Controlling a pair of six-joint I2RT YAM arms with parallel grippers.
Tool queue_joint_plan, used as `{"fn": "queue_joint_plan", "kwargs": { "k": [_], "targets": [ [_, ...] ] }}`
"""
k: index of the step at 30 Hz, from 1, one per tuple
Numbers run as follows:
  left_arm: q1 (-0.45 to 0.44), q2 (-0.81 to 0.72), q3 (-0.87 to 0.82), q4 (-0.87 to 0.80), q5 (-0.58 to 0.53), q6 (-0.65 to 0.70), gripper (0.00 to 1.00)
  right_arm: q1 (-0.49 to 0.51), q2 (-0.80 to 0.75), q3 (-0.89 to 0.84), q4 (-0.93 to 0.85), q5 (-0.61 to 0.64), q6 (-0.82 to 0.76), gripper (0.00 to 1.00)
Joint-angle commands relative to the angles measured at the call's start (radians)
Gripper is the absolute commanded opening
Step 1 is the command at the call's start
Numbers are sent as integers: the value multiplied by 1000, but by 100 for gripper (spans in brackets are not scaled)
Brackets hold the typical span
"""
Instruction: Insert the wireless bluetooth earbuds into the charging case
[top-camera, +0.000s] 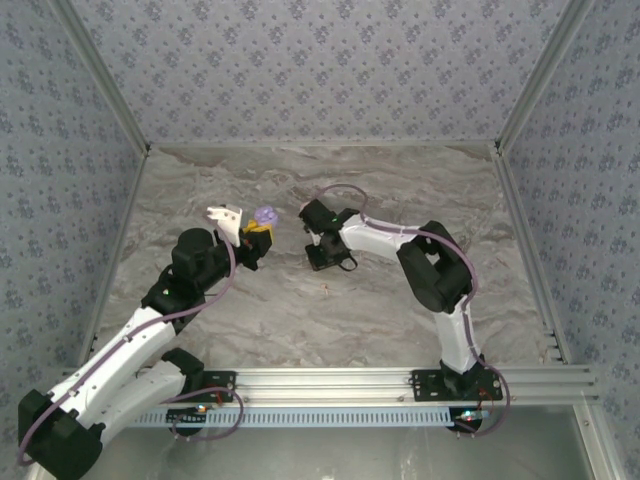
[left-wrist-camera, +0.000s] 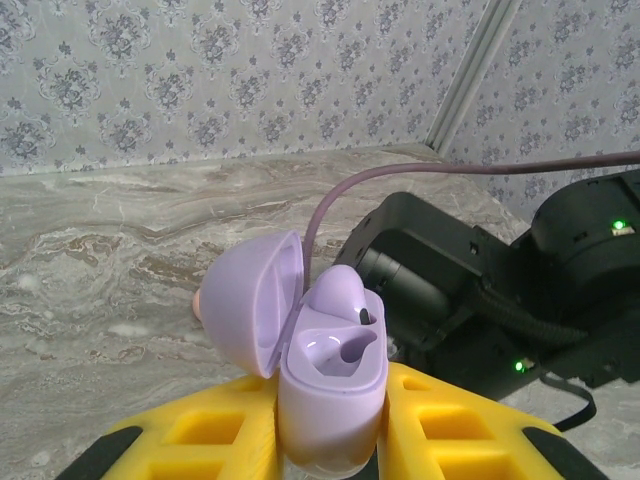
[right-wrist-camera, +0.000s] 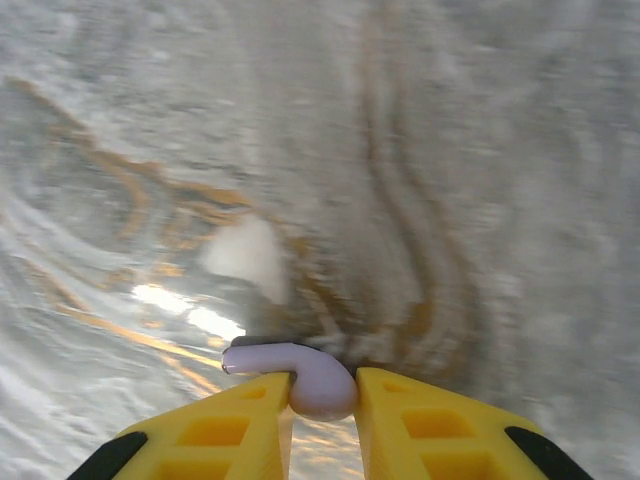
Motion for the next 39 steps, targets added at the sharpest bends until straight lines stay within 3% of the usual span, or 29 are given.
{"fn": "queue_joint_plan", "kwargs": {
  "k": [1,11,22,25,32,39],
  "targets": [
    [3,-3,17,21,3,2,27,-39,-21,-53,-90,46,-86,27],
    [3,16,19,41,10,-4,27,-101,-49,-61,-123,63,-139,33],
    [3,41,33,47,21,1,26,-100,-153,-42,-121,-39,-123,41],
    [3,49,32,55,27,-2,26,-100,-176,-69,-108,-93,-127,39],
    [3,67,38,68,38,-2,26,-105,-148,-104,-77,-131,-95,21],
    [2,78,43,68,41,-2,26,-108,-102,-105,-49,-127,-68,17]
  ]
}}
